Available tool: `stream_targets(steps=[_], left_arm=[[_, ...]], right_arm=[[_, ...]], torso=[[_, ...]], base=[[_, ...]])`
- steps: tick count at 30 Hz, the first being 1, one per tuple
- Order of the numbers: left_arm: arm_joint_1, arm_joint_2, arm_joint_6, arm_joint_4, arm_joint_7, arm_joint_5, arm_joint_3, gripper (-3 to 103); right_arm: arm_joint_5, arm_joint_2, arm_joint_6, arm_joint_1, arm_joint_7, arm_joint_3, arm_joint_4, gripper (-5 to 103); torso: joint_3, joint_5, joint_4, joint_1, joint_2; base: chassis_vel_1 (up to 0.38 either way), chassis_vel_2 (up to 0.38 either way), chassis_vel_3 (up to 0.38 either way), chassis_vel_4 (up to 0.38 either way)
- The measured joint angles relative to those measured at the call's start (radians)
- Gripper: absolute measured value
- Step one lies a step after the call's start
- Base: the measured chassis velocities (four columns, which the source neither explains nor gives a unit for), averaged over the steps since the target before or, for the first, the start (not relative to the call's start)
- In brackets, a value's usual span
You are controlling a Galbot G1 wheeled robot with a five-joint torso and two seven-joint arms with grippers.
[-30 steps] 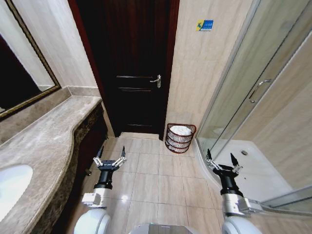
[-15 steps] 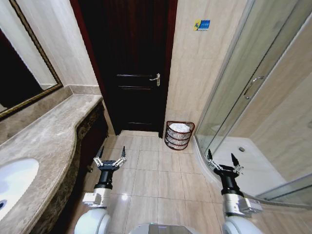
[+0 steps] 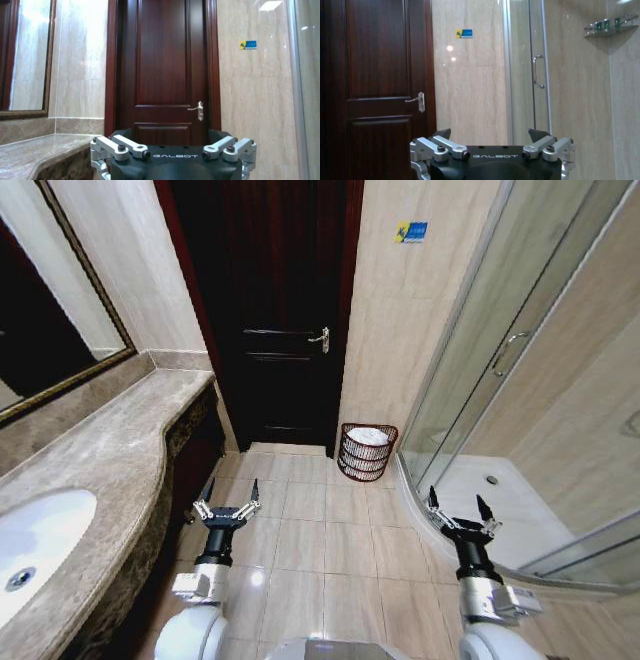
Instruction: Discard the used towel into the hamper.
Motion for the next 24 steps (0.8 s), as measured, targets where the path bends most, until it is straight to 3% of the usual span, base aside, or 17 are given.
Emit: stream_targets(steps=[24], left_arm=[[0.005,-0.01,0.016,-0.028,-0.006,0.006,-0.003,100]], right_arm=[[0.034,-0.01,0.086,-0.024,-0.033,0.043,-0.135,100]], torso=[[0.0,0.0002,0.0,0.0,0.0]], base=[[0.077,-0.083,-0.075,0.079]])
